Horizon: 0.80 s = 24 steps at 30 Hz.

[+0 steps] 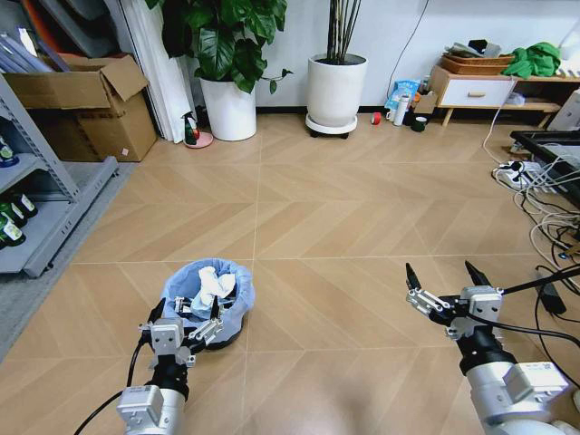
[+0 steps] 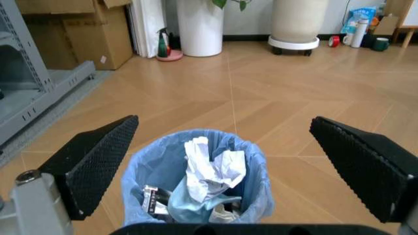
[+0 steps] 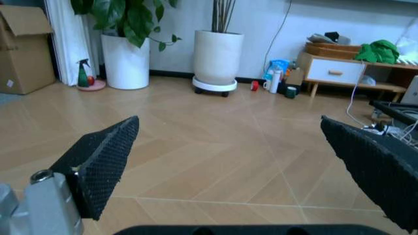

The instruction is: Pick up the trash bin and place the garbage on the floor into it.

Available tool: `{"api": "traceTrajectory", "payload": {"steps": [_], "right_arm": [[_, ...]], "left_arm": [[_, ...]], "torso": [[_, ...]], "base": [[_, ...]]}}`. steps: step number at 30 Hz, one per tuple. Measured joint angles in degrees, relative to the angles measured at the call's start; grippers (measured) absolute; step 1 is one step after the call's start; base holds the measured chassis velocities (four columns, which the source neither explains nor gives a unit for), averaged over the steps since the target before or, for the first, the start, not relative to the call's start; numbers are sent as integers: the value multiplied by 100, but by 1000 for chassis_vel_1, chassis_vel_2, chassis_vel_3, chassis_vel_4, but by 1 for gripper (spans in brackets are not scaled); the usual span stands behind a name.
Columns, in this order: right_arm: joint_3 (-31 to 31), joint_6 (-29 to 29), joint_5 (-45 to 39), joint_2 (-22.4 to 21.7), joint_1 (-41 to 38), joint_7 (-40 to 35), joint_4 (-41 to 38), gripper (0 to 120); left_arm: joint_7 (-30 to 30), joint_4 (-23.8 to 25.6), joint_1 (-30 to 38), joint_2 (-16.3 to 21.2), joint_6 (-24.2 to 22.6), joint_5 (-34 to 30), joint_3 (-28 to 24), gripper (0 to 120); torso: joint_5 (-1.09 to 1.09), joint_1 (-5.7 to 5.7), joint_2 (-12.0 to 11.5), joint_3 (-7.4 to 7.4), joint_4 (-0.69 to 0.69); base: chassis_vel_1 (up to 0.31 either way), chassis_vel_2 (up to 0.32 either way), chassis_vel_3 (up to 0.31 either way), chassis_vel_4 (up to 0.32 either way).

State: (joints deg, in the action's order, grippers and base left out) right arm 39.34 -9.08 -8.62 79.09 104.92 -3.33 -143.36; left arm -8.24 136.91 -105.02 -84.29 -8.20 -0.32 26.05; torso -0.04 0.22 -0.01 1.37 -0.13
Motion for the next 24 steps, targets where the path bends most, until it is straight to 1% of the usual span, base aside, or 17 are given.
{"api": "traceTrajectory", "payload": {"steps": [24], "right_arm": [[5, -2, -11, -4, -3, -5, 11, 100]], "left_arm": [[-4, -13, 3, 7, -7, -16, 4, 100]], "torso": [[0, 1, 0, 0, 0]], "base": [[0, 0, 0, 0]]}}
